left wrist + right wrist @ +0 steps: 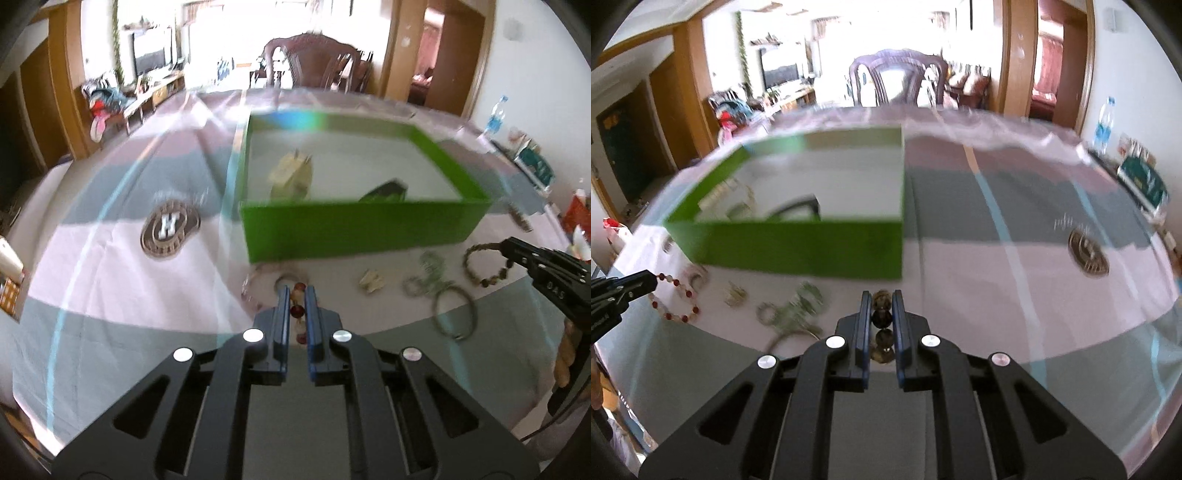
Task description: Organize jewelry
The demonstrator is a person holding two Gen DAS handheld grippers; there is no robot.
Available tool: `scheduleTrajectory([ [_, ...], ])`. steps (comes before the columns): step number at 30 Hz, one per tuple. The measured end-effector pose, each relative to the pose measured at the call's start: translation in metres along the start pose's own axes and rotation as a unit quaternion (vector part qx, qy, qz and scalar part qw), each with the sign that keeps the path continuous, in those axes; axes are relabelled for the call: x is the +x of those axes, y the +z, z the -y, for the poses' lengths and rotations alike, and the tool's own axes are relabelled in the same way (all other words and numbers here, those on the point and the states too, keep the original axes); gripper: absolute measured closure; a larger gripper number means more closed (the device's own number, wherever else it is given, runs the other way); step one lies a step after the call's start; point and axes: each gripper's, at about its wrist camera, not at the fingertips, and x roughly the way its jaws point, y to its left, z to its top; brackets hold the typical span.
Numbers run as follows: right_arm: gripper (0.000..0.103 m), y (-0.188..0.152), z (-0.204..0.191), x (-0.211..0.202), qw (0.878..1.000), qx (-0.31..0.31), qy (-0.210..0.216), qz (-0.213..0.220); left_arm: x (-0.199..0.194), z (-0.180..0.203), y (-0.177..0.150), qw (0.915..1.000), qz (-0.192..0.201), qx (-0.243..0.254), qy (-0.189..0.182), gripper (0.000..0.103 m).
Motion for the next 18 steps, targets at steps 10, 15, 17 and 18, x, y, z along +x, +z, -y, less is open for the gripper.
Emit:
scheduleTrajectory([
  [10, 0.092, 0.04, -0.017, -0.025, 0.998, -0.03, 0.013, 0.056, -0.023, 0.0, 0.037, 0.9991, 0.041, 0.013, 0.0, 0.095],
  [15, 0.092, 0.067, -0.025, -0.033, 0.995, -0.039, 0.021, 0.089, -0.028, 0.006, 0.071, 0.9981, 0.059, 0.018, -0.003, 0.095],
  [17, 0.092, 0.078, -0.028, -0.03, 0.995, -0.04, 0.022, 0.093, -0.025, 0.009, 0.082, 0.9981, 0.059, 0.019, -0.007, 0.095],
  [18, 0.092, 0.083, -0.03, -0.027, 0.995, -0.04, 0.023, 0.093, -0.021, 0.012, 0.09, 0.9981, 0.058, 0.019, -0.01, 0.095],
])
